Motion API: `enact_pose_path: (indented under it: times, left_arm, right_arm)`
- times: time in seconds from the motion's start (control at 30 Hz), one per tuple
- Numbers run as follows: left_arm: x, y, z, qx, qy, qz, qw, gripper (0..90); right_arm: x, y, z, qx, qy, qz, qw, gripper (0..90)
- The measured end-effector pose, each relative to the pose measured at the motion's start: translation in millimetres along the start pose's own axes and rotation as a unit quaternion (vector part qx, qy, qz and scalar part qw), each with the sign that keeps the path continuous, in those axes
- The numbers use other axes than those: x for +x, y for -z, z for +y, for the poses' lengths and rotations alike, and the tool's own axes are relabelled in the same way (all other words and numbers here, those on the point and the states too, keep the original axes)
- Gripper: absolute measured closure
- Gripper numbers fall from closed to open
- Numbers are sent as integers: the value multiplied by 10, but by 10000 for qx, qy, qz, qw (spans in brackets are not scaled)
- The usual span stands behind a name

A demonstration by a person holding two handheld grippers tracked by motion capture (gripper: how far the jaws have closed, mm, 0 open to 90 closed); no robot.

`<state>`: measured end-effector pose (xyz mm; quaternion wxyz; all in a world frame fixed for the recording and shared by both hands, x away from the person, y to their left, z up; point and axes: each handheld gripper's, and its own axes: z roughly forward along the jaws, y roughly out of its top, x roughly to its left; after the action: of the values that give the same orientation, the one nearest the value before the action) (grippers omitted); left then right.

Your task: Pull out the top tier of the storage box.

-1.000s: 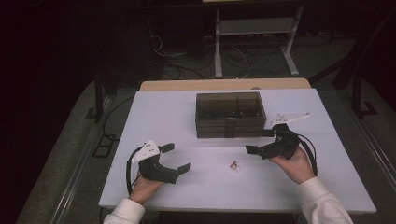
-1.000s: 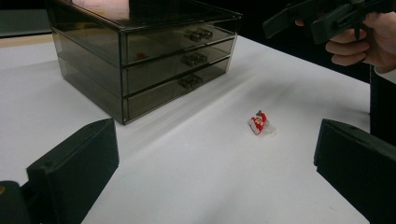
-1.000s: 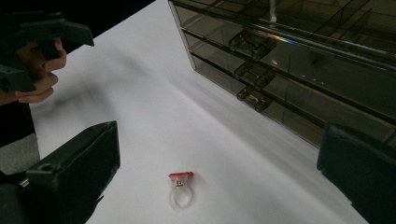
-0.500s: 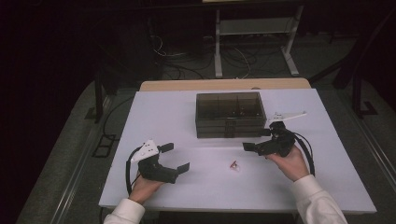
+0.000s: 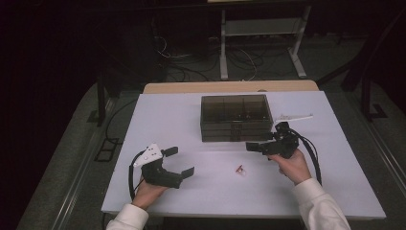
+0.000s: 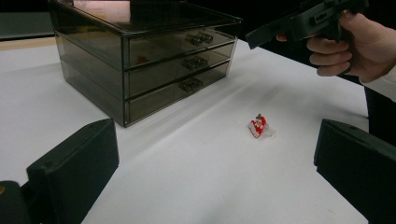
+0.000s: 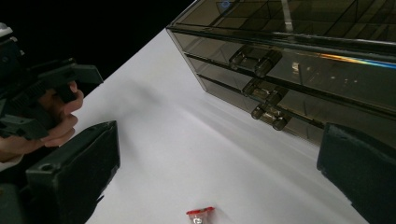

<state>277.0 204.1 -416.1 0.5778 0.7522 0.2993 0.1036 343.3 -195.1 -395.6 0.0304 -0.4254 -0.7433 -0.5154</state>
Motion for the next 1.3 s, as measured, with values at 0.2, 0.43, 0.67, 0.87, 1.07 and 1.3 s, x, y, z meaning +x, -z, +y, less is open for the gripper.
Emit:
enact_pose_path:
  times: [0.2, 0.43, 0.67, 0.87, 1.07, 1.3]
  left_arm:
    - [-2, -1, 1, 0, -3, -6, 10000, 0]
    - [-1, 0, 1, -14, 7, -7, 10000, 0]
    - [-2, 1, 1, -14, 9, -15, 10000, 0]
    - [-2, 1, 2, -21, 12, -21, 10000, 0]
    - [1, 2, 2, -27, 17, -25, 10000, 0]
    - [-1, 2, 2, -25, 16, -31, 10000, 0]
  right_arm:
    - [-25, -42, -3, -62, -215, 105, 9997, 0]
    - [-41, -98, -5, -169, -470, 208, 9985, 0]
    - [-43, -158, -2, -249, -712, 327, 9966, 0]
    - [-43, -219, -10, -290, -989, 410, 9938, 0]
    - [-33, -270, -8, -295, -1116, 400, 9925, 0]
    - [-27, -334, -19, -340, -1328, 400, 9897, 0]
